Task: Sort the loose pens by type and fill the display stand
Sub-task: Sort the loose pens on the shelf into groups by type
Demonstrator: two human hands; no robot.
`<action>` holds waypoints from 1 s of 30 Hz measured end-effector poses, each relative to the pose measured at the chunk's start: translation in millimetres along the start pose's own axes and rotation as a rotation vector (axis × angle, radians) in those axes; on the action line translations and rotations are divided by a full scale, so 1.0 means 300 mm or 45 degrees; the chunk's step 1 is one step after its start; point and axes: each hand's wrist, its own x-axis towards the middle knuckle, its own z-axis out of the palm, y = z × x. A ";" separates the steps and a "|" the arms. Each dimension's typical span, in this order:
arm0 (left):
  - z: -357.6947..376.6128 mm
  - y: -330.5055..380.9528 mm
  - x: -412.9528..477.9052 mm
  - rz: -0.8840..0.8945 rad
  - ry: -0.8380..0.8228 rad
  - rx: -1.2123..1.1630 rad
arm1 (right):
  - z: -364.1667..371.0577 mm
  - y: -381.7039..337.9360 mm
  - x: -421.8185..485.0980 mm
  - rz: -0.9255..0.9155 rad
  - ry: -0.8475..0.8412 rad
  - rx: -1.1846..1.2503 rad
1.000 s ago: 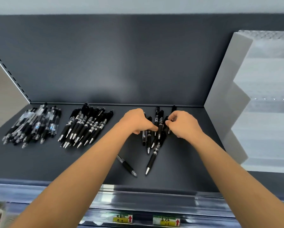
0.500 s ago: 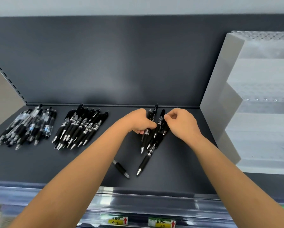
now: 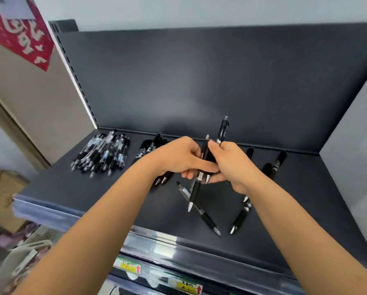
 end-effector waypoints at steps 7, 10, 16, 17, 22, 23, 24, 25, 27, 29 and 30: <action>-0.255 -0.251 -0.097 0.061 0.143 -0.247 | 0.338 -0.061 0.061 -0.022 0.029 -0.018; -0.422 -0.397 -0.141 0.085 0.090 -0.445 | 0.488 -0.099 0.087 -0.005 0.120 0.136; -0.684 -0.681 -0.134 -0.005 0.409 0.013 | 0.717 -0.152 0.134 0.018 0.203 0.326; -0.702 -0.711 -0.126 -0.012 0.426 0.077 | 0.738 -0.156 0.139 0.031 0.214 0.340; -0.696 -0.816 -0.070 -0.031 0.361 0.240 | 0.766 -0.160 0.186 0.072 0.229 0.272; -0.688 -0.830 -0.062 -0.046 0.331 0.258 | 0.764 -0.158 0.198 0.070 0.215 0.267; -0.682 -0.839 -0.057 -0.062 0.312 0.258 | 0.763 -0.157 0.210 0.070 0.197 0.264; -0.679 -0.845 -0.054 -0.069 0.301 0.236 | 0.763 -0.158 0.219 0.072 0.177 0.257; -0.678 -0.850 -0.049 -0.058 0.304 0.176 | 0.766 -0.159 0.231 0.067 0.142 0.237; -0.683 -0.852 -0.046 -0.056 0.305 0.163 | 0.766 -0.157 0.243 0.066 0.131 0.250; -0.687 -0.854 -0.046 -0.053 0.308 0.176 | 0.767 -0.155 0.249 0.071 0.129 0.264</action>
